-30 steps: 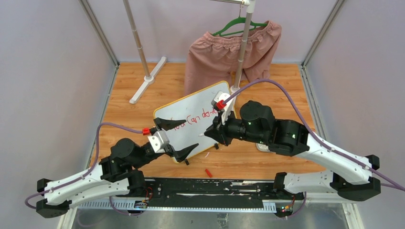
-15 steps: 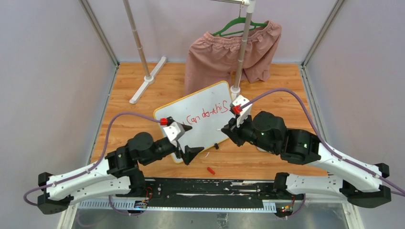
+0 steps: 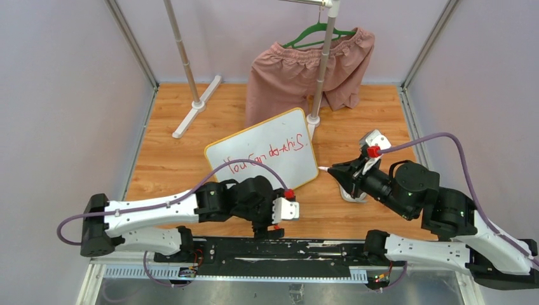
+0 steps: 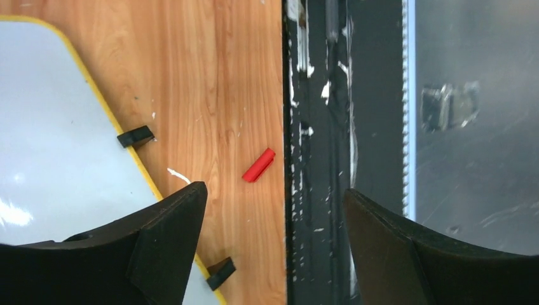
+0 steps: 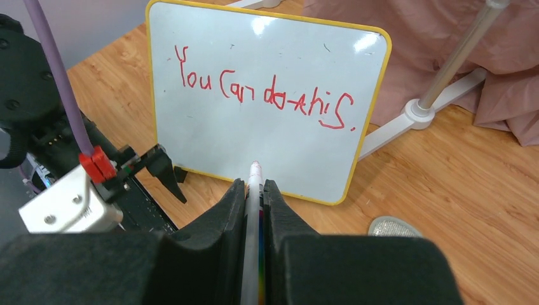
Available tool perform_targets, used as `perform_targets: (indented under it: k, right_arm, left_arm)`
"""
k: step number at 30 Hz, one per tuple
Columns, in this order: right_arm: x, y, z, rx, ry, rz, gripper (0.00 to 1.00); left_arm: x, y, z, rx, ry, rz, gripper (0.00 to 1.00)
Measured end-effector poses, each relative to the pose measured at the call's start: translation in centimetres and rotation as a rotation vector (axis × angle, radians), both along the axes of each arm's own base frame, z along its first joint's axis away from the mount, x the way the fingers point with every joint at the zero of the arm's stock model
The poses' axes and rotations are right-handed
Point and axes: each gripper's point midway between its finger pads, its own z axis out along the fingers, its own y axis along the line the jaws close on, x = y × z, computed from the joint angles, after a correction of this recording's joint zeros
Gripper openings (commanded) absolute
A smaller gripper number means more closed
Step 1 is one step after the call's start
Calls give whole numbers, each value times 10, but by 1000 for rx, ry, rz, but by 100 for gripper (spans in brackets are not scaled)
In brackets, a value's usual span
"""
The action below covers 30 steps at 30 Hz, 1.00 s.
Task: Write a sentence on the whiteboard
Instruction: Close the whiteboard marker at the center of the board.
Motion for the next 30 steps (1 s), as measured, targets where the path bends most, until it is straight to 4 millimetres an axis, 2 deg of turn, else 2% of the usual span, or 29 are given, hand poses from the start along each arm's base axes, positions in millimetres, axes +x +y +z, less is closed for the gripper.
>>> perform_targets:
  k: [2, 3, 5, 7, 9, 11, 13, 18, 24, 30]
  right_arm:
    - [-2, -4, 0, 1, 0, 0, 0]
    - [-2, -5, -1, 0, 0, 1, 0]
    - [-4, -9, -2, 0, 0, 1, 0]
    - [-5, -12, -4, 3, 1, 5, 0]
    - [-8, -16, -5, 12, -1, 11, 0]
    - [-10, -17, -6, 19, 0, 20, 0]
    - [-12, -17, -10, 18, 3, 30, 0]
    - [-16, -17, -17, 6, 15, 50, 0]
    - [-17, -18, -17, 9, 15, 56, 0]
    - [-18, -18, -17, 7, 16, 58, 0]
  left_arm:
    - [0, -1, -11, 62, -29, -72, 77]
    - [0, -2, -18, 91, -40, -101, 71]
    - [0, -1, -37, 164, -58, -168, 59]
    - [0, 2, -61, 245, -65, -229, 43]
    - [1, 4, -85, 323, -64, -281, 39]
    - [3, 5, -105, 382, -68, -319, 44]
    - [6, 4, -116, 407, -86, -340, 52]
    - [16, -5, -123, 404, -146, -356, 64]
    - [24, -15, -128, 392, -178, -358, 60]
    - [27, -14, -138, 403, -145, -354, 54]
